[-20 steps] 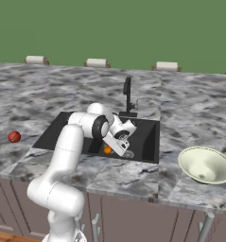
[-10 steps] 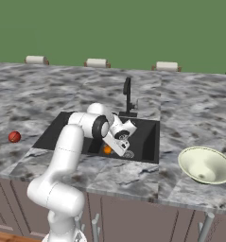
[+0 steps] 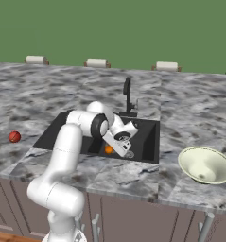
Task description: Remove the onion and tangerine from the sink. Then move the bowl and cup from the counter to the sink for washing.
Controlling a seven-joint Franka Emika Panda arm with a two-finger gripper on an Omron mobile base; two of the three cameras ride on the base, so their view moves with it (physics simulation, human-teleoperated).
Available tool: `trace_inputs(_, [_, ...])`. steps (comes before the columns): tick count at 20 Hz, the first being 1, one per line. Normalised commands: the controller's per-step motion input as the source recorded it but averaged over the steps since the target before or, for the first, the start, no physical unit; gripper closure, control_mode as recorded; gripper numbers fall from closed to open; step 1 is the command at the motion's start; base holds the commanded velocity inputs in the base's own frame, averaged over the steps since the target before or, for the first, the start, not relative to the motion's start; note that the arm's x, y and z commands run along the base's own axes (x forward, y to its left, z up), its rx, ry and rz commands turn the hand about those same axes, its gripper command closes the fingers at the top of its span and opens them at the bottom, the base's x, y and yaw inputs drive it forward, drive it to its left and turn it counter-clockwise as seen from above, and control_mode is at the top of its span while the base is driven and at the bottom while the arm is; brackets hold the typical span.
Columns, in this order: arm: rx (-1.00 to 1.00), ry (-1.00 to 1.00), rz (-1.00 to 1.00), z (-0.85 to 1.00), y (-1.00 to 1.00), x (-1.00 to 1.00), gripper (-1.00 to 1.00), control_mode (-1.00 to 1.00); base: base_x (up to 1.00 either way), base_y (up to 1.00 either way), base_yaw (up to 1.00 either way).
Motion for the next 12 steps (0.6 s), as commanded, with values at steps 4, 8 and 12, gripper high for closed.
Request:
trace_inputs(4, [0.00, 0.00, -0.02, 0.32, 0.00, -0.01, 1.00, -1.00, 0.00, 0.00, 0.00])
trace_inputs(8, [0.00, 0.00, -0.01, 0.34, 0.00, 0.00, 1.00, -1.00, 0.00, 0.00, 0.00])
trace_inputs(12, [0.00, 0.00, 0.00, 0.31, 0.00, 0.00, 1.00, -1.00, 0.00, 0.00, 0.00])
